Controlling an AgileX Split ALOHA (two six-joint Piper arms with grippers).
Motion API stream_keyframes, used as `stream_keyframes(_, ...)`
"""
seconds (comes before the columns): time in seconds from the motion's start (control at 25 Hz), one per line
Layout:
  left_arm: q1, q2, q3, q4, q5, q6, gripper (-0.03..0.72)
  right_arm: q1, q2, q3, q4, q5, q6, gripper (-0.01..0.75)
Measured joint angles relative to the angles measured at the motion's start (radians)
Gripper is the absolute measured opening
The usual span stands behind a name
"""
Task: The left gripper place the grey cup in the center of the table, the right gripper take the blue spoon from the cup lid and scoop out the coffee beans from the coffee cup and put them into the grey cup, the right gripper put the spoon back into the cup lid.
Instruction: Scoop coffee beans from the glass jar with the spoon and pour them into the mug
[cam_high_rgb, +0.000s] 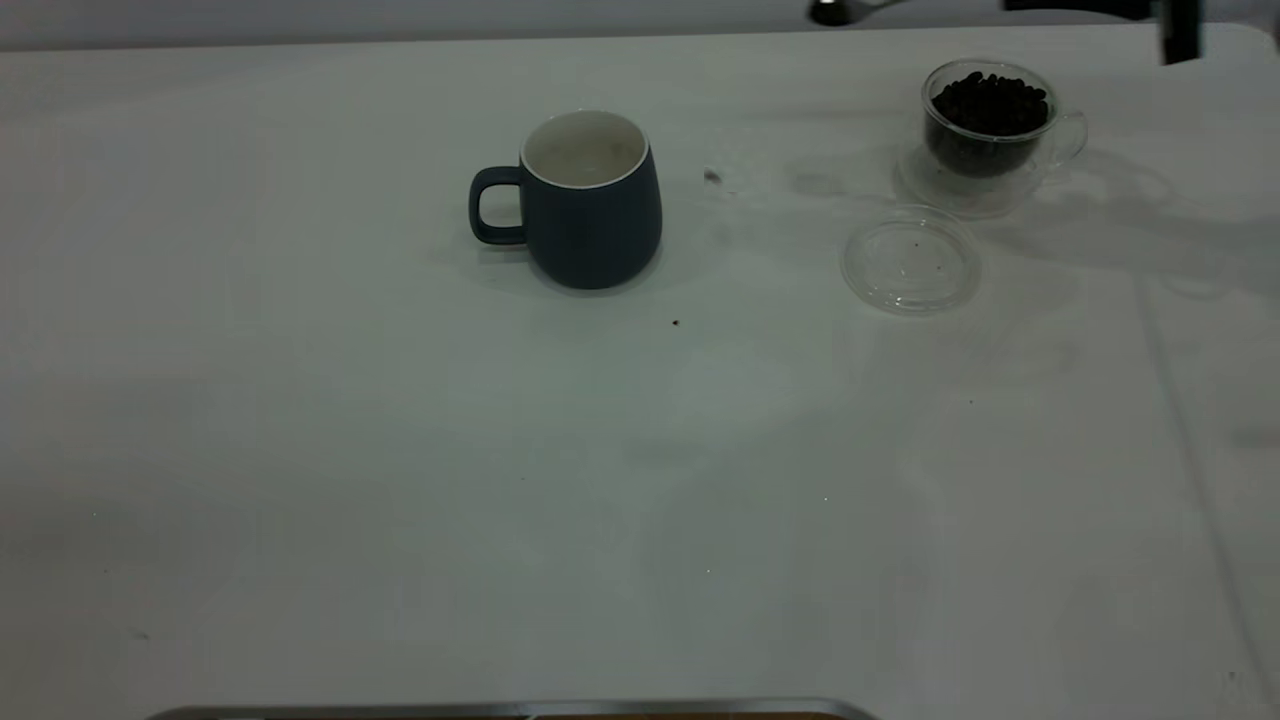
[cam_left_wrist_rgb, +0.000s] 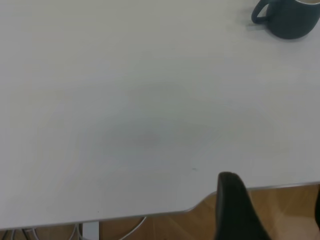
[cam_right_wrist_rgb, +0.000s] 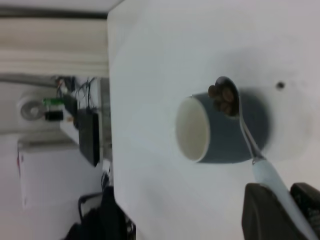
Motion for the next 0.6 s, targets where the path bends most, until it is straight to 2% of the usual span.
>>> stream_keyframes(0.24, 0.0, 0.0, 0.0, 0.0, 0.0, 0.0, 0.451, 0.122, 0.0, 0.0, 0.024, 0.0, -0.008, 0.101)
stream_keyframes(0.6, 0.0, 0.0, 0.0, 0.0, 0.0, 0.0, 0.451, 0.239, 0.001, 0.0, 0.043, 0.0, -0.026, 0.101)
